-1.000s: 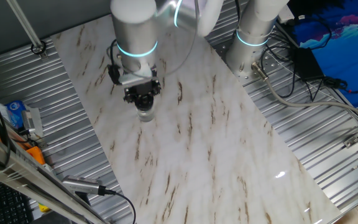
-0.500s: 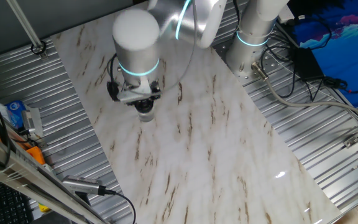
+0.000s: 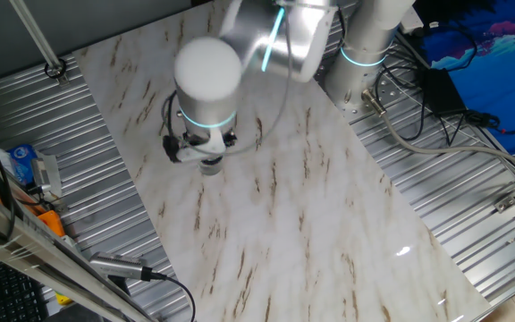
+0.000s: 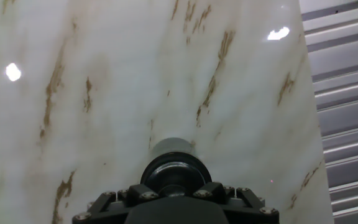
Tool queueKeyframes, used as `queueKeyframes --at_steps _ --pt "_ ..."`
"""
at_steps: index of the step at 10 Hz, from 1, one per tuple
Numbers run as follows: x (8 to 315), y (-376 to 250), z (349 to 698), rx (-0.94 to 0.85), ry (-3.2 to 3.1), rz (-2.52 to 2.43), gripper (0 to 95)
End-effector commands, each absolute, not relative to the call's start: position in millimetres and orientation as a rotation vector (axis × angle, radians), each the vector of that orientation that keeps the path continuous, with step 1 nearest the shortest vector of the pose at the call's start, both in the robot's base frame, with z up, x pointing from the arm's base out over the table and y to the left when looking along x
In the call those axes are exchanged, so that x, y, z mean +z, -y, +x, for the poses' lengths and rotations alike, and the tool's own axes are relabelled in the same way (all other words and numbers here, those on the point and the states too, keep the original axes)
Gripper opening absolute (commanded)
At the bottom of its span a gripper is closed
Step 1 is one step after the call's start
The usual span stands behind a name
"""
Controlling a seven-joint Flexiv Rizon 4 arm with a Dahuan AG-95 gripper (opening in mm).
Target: Unscrew the lid from the jar
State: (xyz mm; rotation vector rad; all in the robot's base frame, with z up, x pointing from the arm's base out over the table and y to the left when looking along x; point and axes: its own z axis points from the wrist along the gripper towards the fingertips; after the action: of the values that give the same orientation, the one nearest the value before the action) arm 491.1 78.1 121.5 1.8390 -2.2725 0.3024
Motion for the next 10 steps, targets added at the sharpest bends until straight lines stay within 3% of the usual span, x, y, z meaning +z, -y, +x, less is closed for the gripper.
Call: queueKeyframes --at_steps 1,10 --pt "122.5 -80.9 490.4 0.356 2.224 1.829 0.0" --pt "122.9 -81.0 490.4 0.497 2.102 1.811 0.0"
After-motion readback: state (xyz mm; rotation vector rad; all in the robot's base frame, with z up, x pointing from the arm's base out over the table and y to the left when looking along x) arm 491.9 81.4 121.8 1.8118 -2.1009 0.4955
